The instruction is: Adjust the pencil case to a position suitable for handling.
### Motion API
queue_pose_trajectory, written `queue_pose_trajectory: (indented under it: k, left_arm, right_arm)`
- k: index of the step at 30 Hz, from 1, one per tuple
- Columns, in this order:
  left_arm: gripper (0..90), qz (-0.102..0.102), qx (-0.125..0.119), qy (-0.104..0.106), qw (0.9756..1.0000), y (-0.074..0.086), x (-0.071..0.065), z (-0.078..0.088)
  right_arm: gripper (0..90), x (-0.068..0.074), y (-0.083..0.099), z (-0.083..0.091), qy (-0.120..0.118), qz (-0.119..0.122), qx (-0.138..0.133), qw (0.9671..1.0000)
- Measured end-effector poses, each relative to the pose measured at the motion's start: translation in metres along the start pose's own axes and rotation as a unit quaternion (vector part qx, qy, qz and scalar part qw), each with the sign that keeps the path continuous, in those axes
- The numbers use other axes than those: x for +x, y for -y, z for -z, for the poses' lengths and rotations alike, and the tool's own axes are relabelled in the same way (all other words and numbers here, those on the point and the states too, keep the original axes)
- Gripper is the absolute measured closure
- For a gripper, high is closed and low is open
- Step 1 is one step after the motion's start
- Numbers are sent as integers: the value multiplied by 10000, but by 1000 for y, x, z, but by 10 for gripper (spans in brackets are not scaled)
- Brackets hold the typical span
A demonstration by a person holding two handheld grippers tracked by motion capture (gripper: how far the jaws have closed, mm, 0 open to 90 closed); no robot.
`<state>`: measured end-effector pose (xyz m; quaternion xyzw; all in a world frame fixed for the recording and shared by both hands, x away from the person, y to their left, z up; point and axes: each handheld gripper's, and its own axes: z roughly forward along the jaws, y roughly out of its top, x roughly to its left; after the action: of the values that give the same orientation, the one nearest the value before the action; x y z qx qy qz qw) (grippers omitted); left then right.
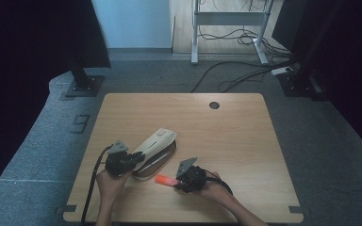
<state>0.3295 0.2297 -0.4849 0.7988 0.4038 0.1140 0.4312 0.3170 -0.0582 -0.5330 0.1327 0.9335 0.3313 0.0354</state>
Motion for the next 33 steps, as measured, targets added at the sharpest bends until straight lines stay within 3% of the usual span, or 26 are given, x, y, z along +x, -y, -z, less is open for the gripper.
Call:
queue_pose_trajectory:
  k: [8, 20, 33]
  left_arm:
    - [792, 12, -10, 21, 10000, 0, 0, 1]
    - [792, 58, -56, 84, 9999, -1, 1, 3]
    - [792, 52, -69, 135, 9999, -1, 0, 4]
  right_arm:
    - [652, -3, 2, 6, -60, -184, -148, 9997]
    - [652, -21, -12, 22, 272, -280, -292, 9988]
    - [652, -41, -33, 12, 391, -356, -180, 9984]
